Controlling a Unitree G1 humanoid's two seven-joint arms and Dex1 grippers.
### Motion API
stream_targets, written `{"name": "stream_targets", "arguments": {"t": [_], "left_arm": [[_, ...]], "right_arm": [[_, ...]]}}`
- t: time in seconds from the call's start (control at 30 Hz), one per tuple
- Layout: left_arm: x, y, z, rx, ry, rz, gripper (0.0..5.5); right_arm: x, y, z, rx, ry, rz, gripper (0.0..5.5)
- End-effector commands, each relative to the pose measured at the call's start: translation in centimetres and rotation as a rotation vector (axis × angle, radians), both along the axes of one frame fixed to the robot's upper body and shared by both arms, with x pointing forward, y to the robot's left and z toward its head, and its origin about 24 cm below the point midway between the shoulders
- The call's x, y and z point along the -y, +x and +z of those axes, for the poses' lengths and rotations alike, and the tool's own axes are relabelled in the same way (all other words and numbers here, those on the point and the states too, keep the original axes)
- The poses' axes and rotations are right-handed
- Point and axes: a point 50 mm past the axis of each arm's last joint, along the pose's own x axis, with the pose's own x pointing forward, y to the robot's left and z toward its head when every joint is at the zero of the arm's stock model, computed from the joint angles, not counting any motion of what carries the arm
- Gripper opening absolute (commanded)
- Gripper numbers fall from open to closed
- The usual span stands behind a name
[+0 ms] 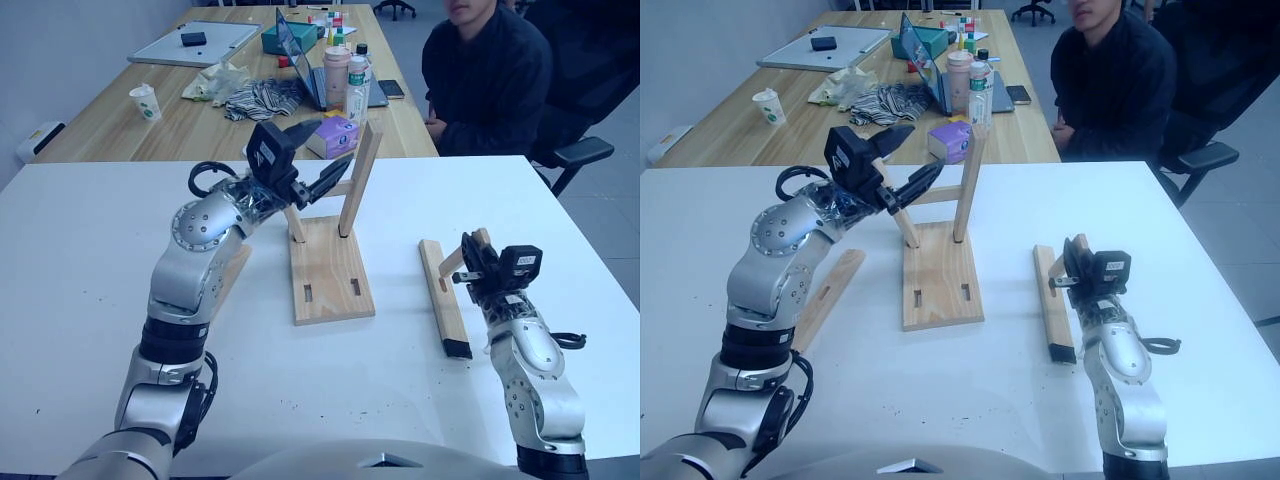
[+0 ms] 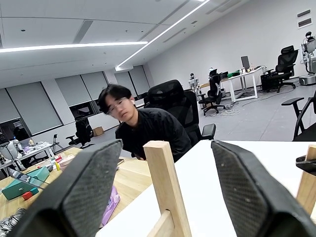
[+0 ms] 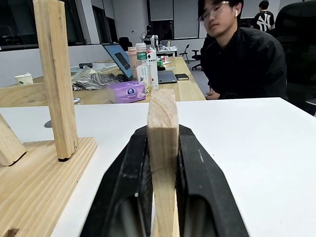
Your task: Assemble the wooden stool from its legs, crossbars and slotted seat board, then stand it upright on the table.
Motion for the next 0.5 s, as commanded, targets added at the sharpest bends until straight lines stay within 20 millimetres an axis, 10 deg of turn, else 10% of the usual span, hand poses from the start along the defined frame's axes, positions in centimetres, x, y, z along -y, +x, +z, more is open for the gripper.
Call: {"name": "stream_targets", "arguments": {"t": [0.03, 0.5], "left_arm": [[-0.1, 0.0, -0.1, -0.004, 0.007, 0.003, 3.3], [-0.1, 0.0, -0.2, -0.015, 0.008, 0.004, 3.3]], "right_arm": [[0.2, -0.6, -0.8, -0.04, 0.011, -0.022, 0.4], [0.6, -1.6, -3.2, -0.155, 0.142, -0.022, 0.4]]}}
